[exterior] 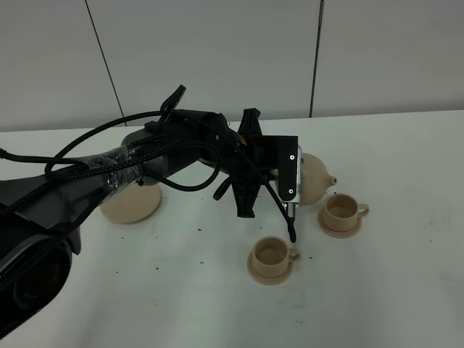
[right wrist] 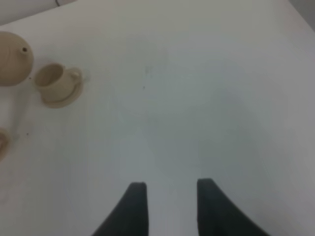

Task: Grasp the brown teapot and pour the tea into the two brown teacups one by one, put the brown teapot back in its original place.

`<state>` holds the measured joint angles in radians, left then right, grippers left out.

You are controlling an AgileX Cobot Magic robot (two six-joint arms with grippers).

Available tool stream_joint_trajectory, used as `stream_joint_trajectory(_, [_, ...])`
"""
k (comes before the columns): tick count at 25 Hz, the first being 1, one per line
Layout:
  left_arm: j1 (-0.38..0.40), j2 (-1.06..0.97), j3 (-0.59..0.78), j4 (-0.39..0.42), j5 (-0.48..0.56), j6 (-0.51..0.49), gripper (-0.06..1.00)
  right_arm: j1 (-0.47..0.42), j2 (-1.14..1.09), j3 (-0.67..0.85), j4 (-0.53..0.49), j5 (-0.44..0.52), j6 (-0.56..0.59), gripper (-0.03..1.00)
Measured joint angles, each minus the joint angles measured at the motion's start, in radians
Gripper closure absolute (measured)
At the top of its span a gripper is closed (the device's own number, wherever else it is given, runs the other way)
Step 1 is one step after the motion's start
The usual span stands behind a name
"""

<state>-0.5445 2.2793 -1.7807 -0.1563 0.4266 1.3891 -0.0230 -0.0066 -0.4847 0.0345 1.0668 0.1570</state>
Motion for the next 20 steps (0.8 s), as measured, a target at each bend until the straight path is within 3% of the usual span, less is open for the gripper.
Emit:
stream_joint_trajectory(13, [-0.008,0.000,0.000,0.123,-0.009,0.001,0.78,0.000,0.000,0.000,0.000,0.000,0.000,0.73])
stream_joint_trajectory(20, [-0.008,0.000,0.000,0.138,-0.048,0.002,0.78,0.000,0.000,0.000,0.000,0.000,0.000,0.73])
